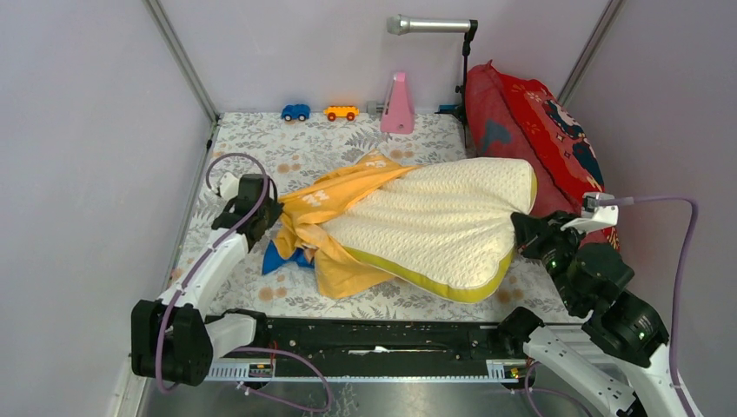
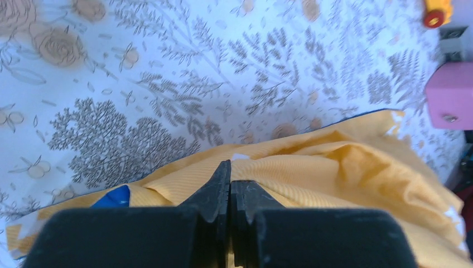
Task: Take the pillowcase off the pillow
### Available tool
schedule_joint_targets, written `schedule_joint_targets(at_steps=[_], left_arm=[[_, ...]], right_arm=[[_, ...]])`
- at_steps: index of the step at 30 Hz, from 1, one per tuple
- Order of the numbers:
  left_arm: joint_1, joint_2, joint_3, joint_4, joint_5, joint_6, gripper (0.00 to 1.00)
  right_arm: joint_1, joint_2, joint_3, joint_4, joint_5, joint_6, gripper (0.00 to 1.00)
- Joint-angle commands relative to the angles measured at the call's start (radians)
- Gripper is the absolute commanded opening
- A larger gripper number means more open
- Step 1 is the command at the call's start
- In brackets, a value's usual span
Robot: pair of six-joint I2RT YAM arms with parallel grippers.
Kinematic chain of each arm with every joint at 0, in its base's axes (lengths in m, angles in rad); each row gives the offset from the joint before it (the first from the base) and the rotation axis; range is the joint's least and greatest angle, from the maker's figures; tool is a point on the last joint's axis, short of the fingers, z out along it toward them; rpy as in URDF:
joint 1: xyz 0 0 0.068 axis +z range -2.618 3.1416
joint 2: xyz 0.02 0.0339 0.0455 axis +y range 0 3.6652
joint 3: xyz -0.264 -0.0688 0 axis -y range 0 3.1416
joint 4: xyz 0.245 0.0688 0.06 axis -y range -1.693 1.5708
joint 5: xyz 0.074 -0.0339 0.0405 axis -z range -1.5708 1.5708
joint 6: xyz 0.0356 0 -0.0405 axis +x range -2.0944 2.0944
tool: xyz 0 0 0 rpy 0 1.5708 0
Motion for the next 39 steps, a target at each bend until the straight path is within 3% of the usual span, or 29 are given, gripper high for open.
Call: schedule_joint_targets(at_steps=[1,9,11,14,18,22,24,26,27,28,29,30,31,32,34,39], left_arm=[[0.068,0.020,0.109,0.063,-0.200,0.033,0.00],[0.083,0.031,0.363,0.050,-0.225,0.149,0.00],[0.113,0.051,0.455,0.012,-0.235,0.164,0.00],[0.208,0.081,0.567,-0.084,-0.245,0.123,0.00],[0.378,0.078,0.559,-0.129,-0.170,0.048,0.00],[0.410,0.057,0.471,-0.099,-0.141,0.032,0.00],[0.409,0.041,0.410,-0.015,-0.051,0.066,0.01],[0.408,0.029,0.335,0.115,0.113,0.103,0.11],[0.408,0.034,0.301,0.182,0.205,0.120,0.22],[0.403,0.045,0.284,0.212,0.286,0.127,0.43],[0.393,0.065,0.294,0.188,0.311,0.125,0.69],[0.366,0.088,0.328,0.121,0.306,0.138,0.84],[0.330,0.105,0.368,0.060,0.274,0.170,0.91],[0.276,0.119,0.423,0.008,0.226,0.214,0.98],[0.180,0.126,0.480,-0.073,0.137,0.267,0.99],[-0.028,0.066,0.478,-0.099,0.103,0.352,0.99]], right_arm=[[-0.011,0.010,0.049,0.083,0.147,-0.039,0.00],[-0.011,0.263,-0.008,0.097,-0.222,-0.016,0.00],[-0.011,0.320,0.021,0.067,-0.202,-0.011,0.00],[-0.011,0.338,0.055,0.010,-0.051,0.008,0.00],[-0.010,0.274,0.067,-0.010,0.163,0.035,0.00],[-0.010,0.227,0.032,0.044,0.112,-0.007,0.01],[-0.010,0.229,0.000,0.093,-0.003,-0.034,0.08],[-0.010,0.249,-0.022,0.130,-0.127,-0.046,0.19],[-0.011,0.274,-0.026,0.142,-0.182,-0.050,0.27],[-0.011,0.296,-0.027,0.147,-0.228,-0.056,0.42],[-0.011,0.320,-0.022,0.150,-0.266,-0.062,0.65],[-0.011,0.347,-0.013,0.148,-0.291,-0.065,0.83],[-0.011,0.375,0.001,0.142,-0.305,-0.065,0.95],[-0.011,0.403,0.015,0.129,-0.308,-0.062,0.99],[-0.010,0.458,0.052,0.102,-0.325,-0.070,0.99],[-0.011,0.562,0.099,0.063,-0.396,-0.097,1.00]])
